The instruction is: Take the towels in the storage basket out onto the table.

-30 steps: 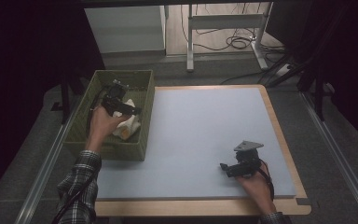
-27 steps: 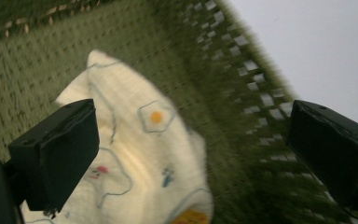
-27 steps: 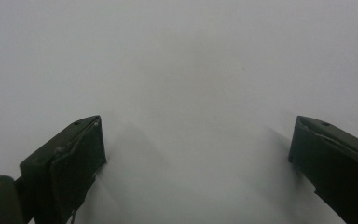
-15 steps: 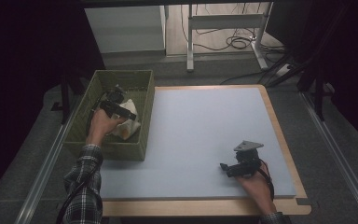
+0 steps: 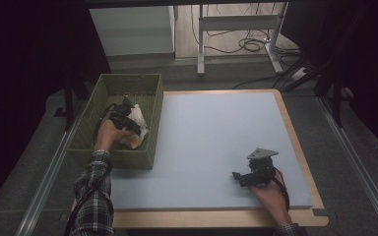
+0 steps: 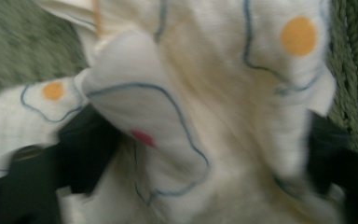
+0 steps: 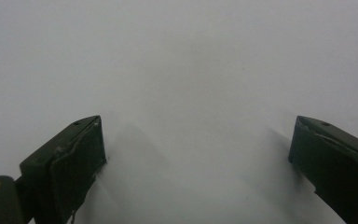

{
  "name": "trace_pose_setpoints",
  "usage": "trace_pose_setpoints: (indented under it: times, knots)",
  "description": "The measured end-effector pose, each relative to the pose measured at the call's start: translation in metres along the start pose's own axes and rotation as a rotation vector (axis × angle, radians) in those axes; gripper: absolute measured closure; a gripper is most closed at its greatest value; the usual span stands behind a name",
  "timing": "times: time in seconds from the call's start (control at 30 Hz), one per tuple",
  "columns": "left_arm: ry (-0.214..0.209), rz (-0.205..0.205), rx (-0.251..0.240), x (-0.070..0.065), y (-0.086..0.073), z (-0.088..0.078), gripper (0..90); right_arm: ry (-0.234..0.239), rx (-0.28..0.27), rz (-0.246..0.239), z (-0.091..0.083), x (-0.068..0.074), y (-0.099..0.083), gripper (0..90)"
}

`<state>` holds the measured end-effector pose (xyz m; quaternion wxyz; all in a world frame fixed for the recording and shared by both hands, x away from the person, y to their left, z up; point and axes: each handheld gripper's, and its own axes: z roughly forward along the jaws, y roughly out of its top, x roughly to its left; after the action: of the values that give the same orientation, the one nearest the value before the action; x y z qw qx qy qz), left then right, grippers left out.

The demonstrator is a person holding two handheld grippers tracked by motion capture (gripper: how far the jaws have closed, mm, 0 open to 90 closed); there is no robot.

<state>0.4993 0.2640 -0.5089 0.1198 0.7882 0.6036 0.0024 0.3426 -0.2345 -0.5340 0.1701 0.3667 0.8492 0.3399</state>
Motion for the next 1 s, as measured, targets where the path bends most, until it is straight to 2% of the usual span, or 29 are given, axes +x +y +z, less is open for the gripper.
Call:
trace_pose_setpoints:
  times: [0.03, 0.1, 0.13, 0.17, 0.27, 0.57, 0.6, 0.7, 1.0]
  knots:
    - [0.019, 0.021, 0.002, -0.001, 0.000, -0.003, 35.3, 0.000, 0.000, 0.000, 0.000, 0.000, 0.000, 3.6]
    - [-0.002, 0.003, -0.007, 0.000, 0.000, -0.007, 50.6, 0.000, 0.000, 0.000, 0.000, 0.000, 0.000, 3.6]
    - [-0.010, 0.002, -0.009, 0.000, -0.001, -0.008, 62.0, 0.000, 0.000, 0.000, 0.000, 0.000, 0.000, 3.6]
    - [-0.020, 0.004, -0.013, 0.000, -0.001, -0.009, 68.9, 0.000, 0.000, 0.000, 0.000, 0.000, 0.000, 3.5]
    - [-0.006, 0.016, -0.027, 0.000, -0.002, -0.014, 76.4, 0.000, 0.000, 0.000, 0.000, 0.000, 0.000, 3.6]
    - [-0.033, 0.010, -0.111, 0.007, -0.011, -0.041, 77.6, 0.000, 0.000, -0.001, 0.000, 0.000, 0.000, 3.6]
    - [-0.044, 0.018, -0.126, 0.009, -0.014, -0.050, 77.6, 0.000, 0.000, 0.000, 0.000, 0.000, 0.000, 3.6]
    - [-0.049, 0.019, -0.151, 0.010, -0.019, -0.063, 77.6, 0.000, 0.000, 0.000, 0.000, 0.000, 0.000, 3.6]
    - [-0.056, 0.034, -0.194, 0.008, -0.028, -0.095, 77.2, 0.000, 0.000, 0.000, 0.000, 0.000, 0.000, 3.6]
